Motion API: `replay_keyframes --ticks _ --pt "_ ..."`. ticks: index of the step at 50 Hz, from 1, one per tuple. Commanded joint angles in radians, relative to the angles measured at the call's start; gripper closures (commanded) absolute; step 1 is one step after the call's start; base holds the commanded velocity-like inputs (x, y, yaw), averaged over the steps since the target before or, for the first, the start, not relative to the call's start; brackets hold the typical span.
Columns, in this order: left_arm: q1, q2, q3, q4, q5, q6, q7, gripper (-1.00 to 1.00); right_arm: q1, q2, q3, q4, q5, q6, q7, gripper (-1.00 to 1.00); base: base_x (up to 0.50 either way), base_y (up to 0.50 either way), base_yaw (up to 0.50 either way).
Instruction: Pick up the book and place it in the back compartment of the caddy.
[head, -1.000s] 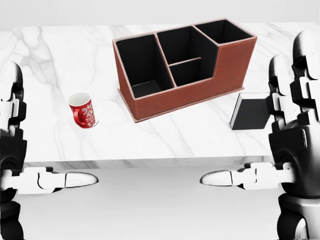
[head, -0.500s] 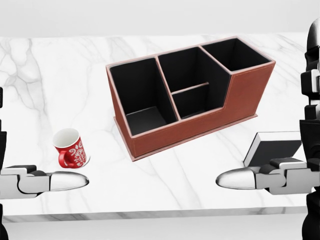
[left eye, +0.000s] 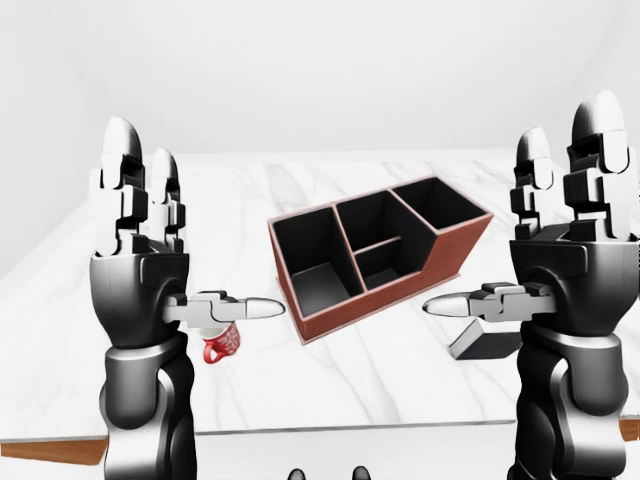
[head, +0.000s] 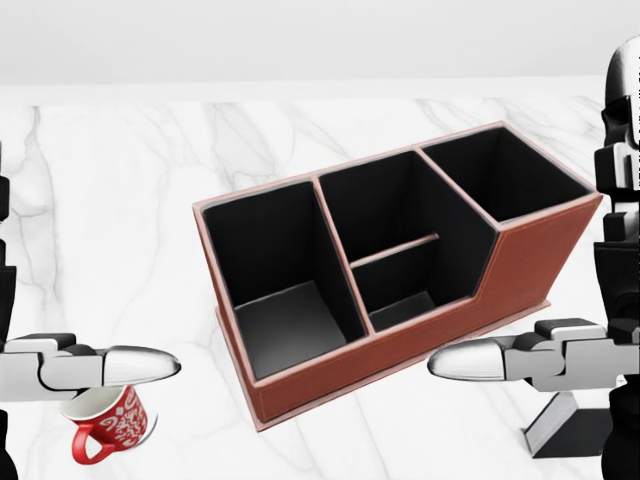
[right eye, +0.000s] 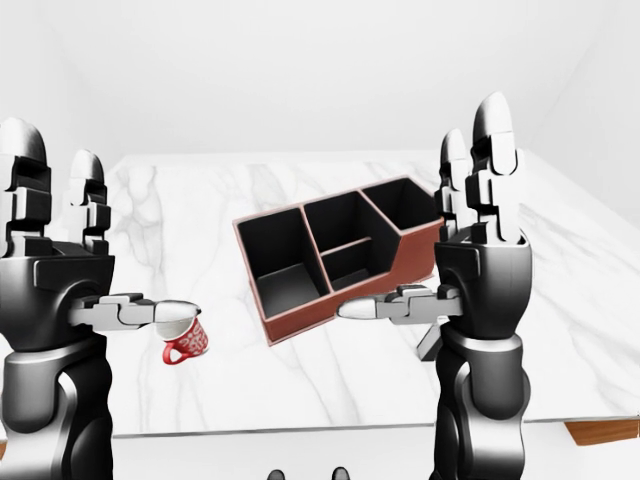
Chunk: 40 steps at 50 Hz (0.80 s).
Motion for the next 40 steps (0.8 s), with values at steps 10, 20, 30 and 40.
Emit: replay_keyframes --ticks 10,20,30,40 --pt "0.005 -0.003 -0.006 0.006 0.007 0.0 0.0 -1.0 -0.001 -0.011 0.034 0.019 -0.086 0.0 0.0 -1.0 0.38 0.0 0.0" --pt "0.005 -0.004 -0.006 0.01 0.007 0.0 -0.002 -1.0 0.003 0.002 0.045 0.007 -0.117 0.0 0.028 -1.0 0.0 0.0 0.0" --pt "0.006 -0.003 -0.007 0.011 0.007 0.0 -0.002 -1.0 -0.004 0.0 0.036 0.012 -0.15 0.0 0.04 -1.0 0.0 0.0 0.0" --pt "0.011 -0.005 -0.011 0.007 0.011 0.0 -0.003 -1.0 -0.027 -0.035 0.011 -0.01 -0.226 0.0 0.075 -1.0 0.0 0.0 0.0"
